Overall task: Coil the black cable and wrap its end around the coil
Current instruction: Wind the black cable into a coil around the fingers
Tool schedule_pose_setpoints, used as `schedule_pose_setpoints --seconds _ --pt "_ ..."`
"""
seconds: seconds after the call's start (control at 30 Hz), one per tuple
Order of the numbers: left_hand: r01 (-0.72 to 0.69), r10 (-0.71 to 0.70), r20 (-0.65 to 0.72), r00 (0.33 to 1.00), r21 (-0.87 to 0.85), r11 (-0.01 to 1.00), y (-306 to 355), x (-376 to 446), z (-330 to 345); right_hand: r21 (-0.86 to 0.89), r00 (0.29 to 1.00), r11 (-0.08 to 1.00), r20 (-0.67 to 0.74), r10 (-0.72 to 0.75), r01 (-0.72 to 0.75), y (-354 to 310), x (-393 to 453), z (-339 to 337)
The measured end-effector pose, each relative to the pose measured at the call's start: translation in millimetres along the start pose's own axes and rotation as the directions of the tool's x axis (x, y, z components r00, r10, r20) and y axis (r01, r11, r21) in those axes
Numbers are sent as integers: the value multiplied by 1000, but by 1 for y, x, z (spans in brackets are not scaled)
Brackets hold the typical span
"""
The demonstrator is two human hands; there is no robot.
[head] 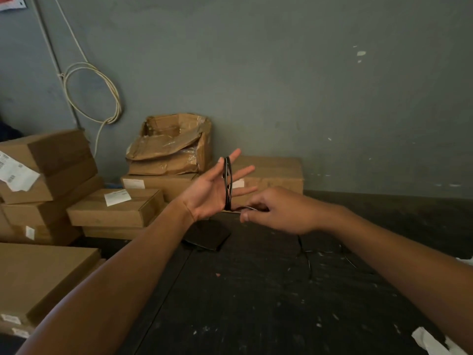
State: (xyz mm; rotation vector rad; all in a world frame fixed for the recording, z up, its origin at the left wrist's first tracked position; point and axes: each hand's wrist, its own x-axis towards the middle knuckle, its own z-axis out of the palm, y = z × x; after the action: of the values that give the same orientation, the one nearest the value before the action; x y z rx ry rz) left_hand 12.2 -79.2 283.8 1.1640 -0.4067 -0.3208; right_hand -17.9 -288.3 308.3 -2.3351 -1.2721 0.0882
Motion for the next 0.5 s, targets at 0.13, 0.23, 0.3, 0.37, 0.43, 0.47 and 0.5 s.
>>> schedule_pose_setpoints --seconds 0.13,0.23,0.3,0.37,0.43,0.47,0.5 --pt "108 -111 30 993 105 989 -10 1 2 -48 1000 999 -24 5 -6 -3 3 -34" --pt "167 -178 67 982 147 975 -15 1 3 -184 999 983 -30 -17 11 -6 5 -58" --pt "202 -222 110 969 168 965 -16 1 6 -259 999 966 -49 -13 0 -5 8 -73" --pt "244 -276 148 950 199 949 -16 1 10 -299 997 954 -74 -12 -11 -3 11 -84" --pt "282 -332 192 924 246 927 -16 0 14 -299 994 954 -108 -24 -9 0 12 -92" --pt "298 -358 215 909 266 917 -17 0 16 -297 991 955 -131 -33 -8 1 12 -95" --pt "312 -379 237 894 277 909 -18 -1 17 -300 987 954 -154 -42 -7 3 12 -98"
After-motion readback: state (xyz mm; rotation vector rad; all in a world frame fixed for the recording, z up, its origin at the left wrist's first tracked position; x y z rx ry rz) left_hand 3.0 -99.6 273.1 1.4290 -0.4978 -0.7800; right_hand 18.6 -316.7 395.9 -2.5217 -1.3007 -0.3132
